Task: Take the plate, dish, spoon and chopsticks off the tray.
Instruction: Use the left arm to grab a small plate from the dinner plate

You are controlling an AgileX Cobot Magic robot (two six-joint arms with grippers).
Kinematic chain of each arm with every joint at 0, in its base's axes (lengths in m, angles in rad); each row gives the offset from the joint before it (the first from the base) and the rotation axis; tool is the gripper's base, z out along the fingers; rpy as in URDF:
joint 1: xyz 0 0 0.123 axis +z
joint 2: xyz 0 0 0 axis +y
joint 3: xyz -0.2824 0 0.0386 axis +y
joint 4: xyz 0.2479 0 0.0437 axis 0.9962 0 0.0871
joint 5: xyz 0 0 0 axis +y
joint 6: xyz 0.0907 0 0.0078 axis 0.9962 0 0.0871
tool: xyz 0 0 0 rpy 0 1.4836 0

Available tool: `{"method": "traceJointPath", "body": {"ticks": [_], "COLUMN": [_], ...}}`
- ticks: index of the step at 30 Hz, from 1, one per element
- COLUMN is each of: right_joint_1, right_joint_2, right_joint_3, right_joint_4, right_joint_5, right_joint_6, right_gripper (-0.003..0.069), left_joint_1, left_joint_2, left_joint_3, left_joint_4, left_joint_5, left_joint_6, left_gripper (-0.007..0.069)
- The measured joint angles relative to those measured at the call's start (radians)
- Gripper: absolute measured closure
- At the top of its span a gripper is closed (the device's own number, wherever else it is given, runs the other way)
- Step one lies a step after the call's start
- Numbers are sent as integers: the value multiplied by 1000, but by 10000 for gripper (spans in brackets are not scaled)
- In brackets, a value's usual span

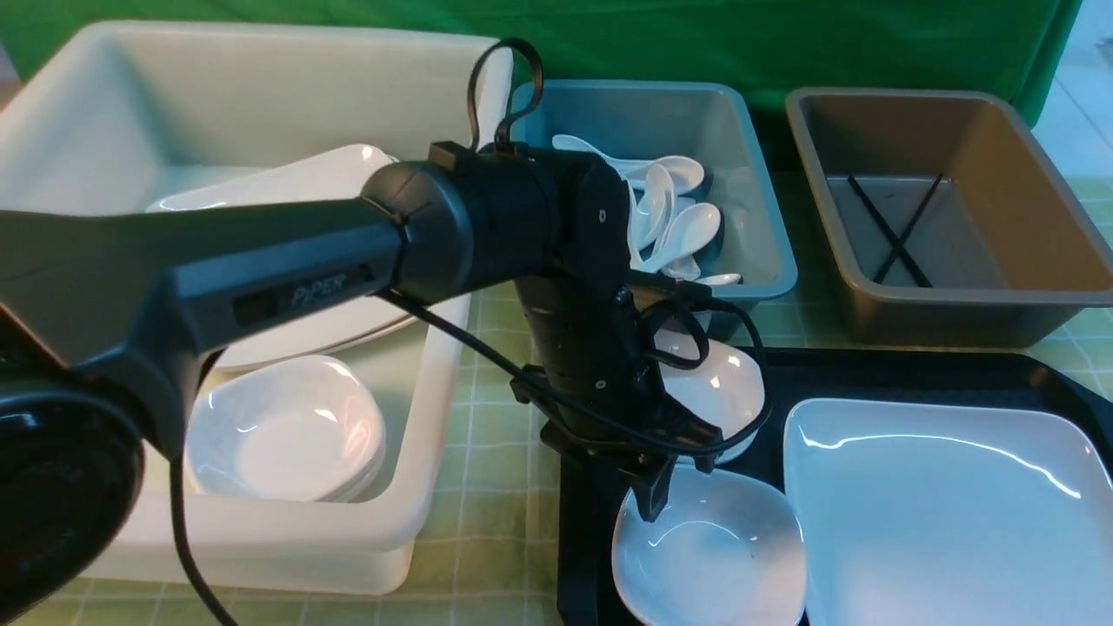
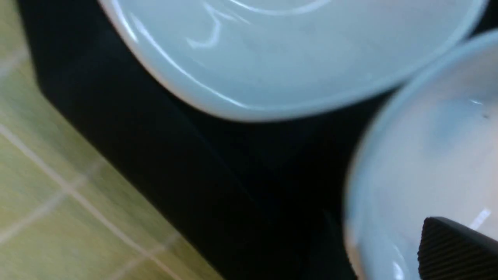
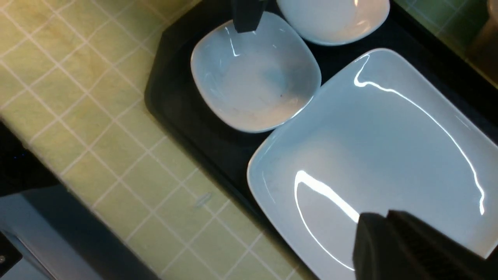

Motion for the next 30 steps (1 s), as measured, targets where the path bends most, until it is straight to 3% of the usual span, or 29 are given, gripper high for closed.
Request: {"method": "traceJointPath", "body": {"ticks": [20, 24, 27, 30], "right_joint_1": [0, 0, 0, 0], "right_joint_2": [0, 0, 0, 0], "right_joint_3": [1, 1, 1, 1], "right_joint_4": [0, 0, 0, 0], "right_joint_5": [0, 0, 0, 0], "right_joint_6": [1, 1, 1, 1], "right_gripper": [618, 614, 608, 605], "left_joint_1": [-3, -3, -3, 1], "left_joint_2": [68, 68, 68, 59], "left_joint_3": [0, 0, 0, 0], "left_joint_4": [-104, -108, -105, -120], "left_joint_5": [-35, -16, 8, 37], "left_joint_6": [68, 38, -18, -26], "left_gripper": [306, 376, 515, 584]}}
